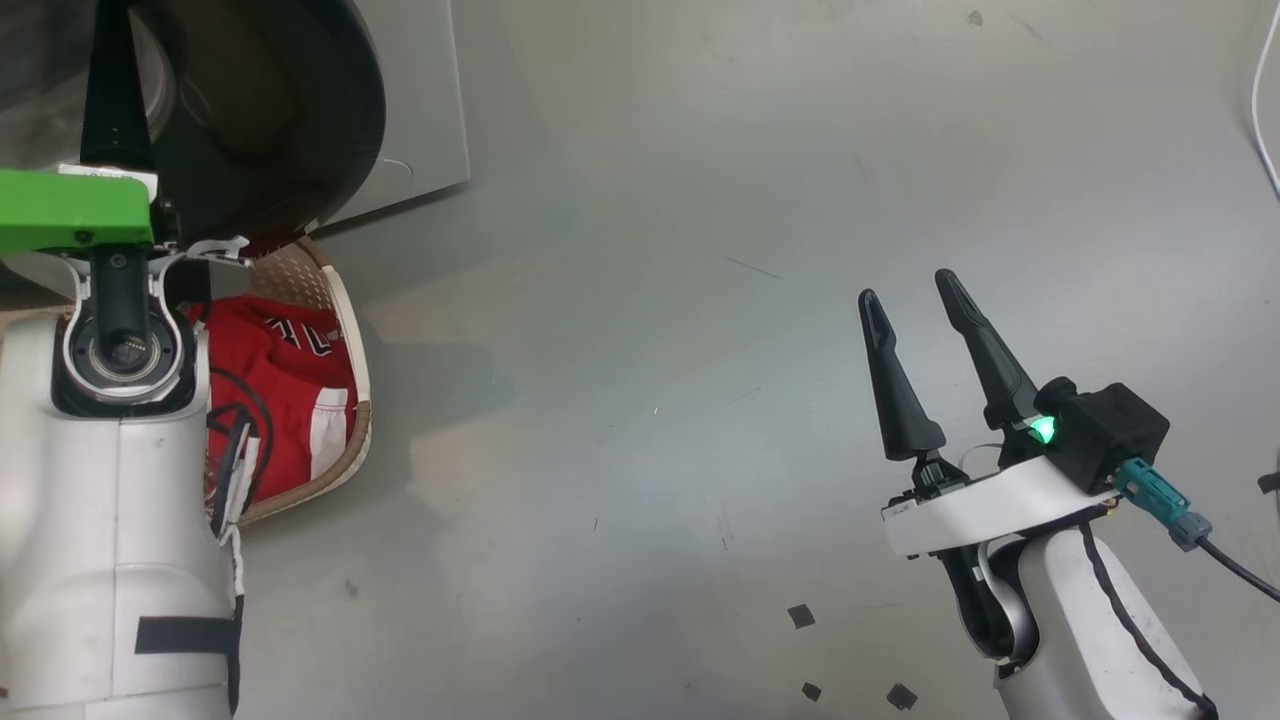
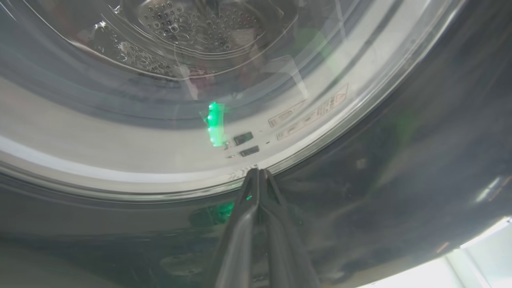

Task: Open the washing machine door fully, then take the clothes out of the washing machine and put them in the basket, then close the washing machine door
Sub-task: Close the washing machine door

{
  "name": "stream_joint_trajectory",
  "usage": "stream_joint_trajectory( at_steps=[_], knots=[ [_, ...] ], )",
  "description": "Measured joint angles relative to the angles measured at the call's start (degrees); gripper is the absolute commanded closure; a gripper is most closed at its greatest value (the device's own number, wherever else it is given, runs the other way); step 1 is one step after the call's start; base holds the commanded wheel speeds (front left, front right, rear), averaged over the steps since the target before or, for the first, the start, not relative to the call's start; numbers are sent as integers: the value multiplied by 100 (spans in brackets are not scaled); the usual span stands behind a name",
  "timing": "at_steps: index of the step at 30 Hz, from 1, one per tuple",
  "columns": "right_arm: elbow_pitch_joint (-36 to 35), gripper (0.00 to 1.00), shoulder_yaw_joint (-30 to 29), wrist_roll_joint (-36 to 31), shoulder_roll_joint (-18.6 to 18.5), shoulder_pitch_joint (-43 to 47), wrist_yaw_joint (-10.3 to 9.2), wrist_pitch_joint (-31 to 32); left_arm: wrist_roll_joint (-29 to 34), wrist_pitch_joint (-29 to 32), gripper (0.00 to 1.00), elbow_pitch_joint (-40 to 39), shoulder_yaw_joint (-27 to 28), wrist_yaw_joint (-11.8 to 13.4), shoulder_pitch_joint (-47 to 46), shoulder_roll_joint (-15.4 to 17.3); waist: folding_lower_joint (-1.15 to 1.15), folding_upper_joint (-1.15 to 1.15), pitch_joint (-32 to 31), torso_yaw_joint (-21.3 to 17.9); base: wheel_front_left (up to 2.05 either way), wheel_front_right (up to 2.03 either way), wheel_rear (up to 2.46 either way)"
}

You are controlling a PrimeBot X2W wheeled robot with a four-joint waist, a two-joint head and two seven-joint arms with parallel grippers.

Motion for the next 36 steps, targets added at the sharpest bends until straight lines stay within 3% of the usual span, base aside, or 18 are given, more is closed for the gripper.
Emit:
stream_joint_trajectory(
  at_steps=[18,36],
  knots=[
    [147,0,-131,-74,2,15,-48,0,-209,-201,100,424,-253,-1,-216,-22,0,0,-235,136,0,0,0],
    [297,0,-394,-347,4,358,-73,0,-831,-573,100,-237,-594,-2,1373,-34,0,0,-767,689,0,0,0]
  ],
)
